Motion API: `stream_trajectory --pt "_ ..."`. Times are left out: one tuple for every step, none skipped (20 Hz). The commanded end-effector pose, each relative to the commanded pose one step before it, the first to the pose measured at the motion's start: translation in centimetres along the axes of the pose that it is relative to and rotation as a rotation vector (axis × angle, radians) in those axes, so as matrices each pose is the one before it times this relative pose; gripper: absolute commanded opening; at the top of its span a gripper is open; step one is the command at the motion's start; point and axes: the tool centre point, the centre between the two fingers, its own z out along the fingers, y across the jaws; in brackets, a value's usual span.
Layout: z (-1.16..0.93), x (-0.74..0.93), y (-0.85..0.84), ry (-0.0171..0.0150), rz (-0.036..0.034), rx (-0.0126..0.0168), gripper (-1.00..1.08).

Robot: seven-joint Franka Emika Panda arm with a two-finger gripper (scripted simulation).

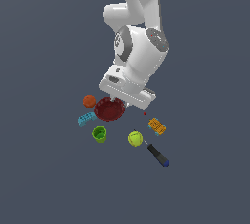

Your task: Pick up a designated object from a clutter of objects.

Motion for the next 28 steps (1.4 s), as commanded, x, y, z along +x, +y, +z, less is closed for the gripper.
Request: stream_trajectory --pt "0.947 -0.199 -0.336 0.01975 0.01705 -0.02127 0.28" --pt "0.364 -0.103 -0.15 0.00776 0.00616 -0.00747 0.28" --pt "0.359 -0.114 -0.158 0.00782 0.00592 -0.00698 0.28" --pt "0.353 -0.125 -0.165 0.00789 0.00571 -0.00652 0.28" --pt "0.349 -0.136 -0.173 0.0079 0.00549 -0.00602 0.28" --pt "0.343 -0.148 -0.179 0.00793 0.00529 -0.00555 0.28" --pt "0.338 -0.159 -0.185 0.00791 0.00507 -0.00506 0.28" --pt "0.332 -0.171 -0.19 0.0079 0.00488 -0.00459 0.28" --pt "0.328 -0.183 -0.195 0.00783 0.00468 -0.00411 0.28" --pt "0.323 -0.195 -0.2 0.00776 0.00449 -0.00363 0.28" --pt "0.316 -0.208 -0.204 0.00771 0.00432 -0.00317 0.28" --pt "0.312 -0.22 -0.208 0.00759 0.00414 -0.0027 0.28" --pt "0.307 -0.232 -0.211 0.00746 0.00396 -0.00224 0.28" --pt "0.301 -0.245 -0.214 0.00734 0.0038 -0.00179 0.28" --pt "0.296 -0.257 -0.216 0.00716 0.00363 -0.00134 0.28" --pt "0.29 -0.27 -0.218 0.007 0.00349 -0.0009 0.28" --pt "0.283 -0.28 -0.217 0.00672 0.0033 -0.00046 0.28" --pt "0.263 -0.278 -0.207 0.00625 0.00303 -0.00006 0.28" --pt "0.246 -0.274 -0.197 0.0057 0.00274 0.00029 0.28" --pt "0.229 -0.267 -0.186 0.00519 0.00248 0.00056 0.28" --pt "0.21 -0.259 -0.174 0.00473 0.00226 0.00079 0.28" --pt "0.196 -0.25 -0.163 0.00423 0.00202 0.00095 0.28" --pt "0.177 -0.239 -0.15 0.00387 0.00185 0.00108 0.28" --pt "0.164 -0.227 -0.139 0.00342 0.00165 0.00115 0.28" --pt "0.149 -0.213 -0.127 0.00305 0.00148 0.00119 0.28" --pt "0.133 -0.198 -0.115 0.0027 0.00132 0.0012 0.28" --pt "0.118 -0.182 -0.103 0.0024 0.00119 0.00118 0.28" --pt "0.109 -0.166 -0.093 0.002 0.001 0.00109 0.28"
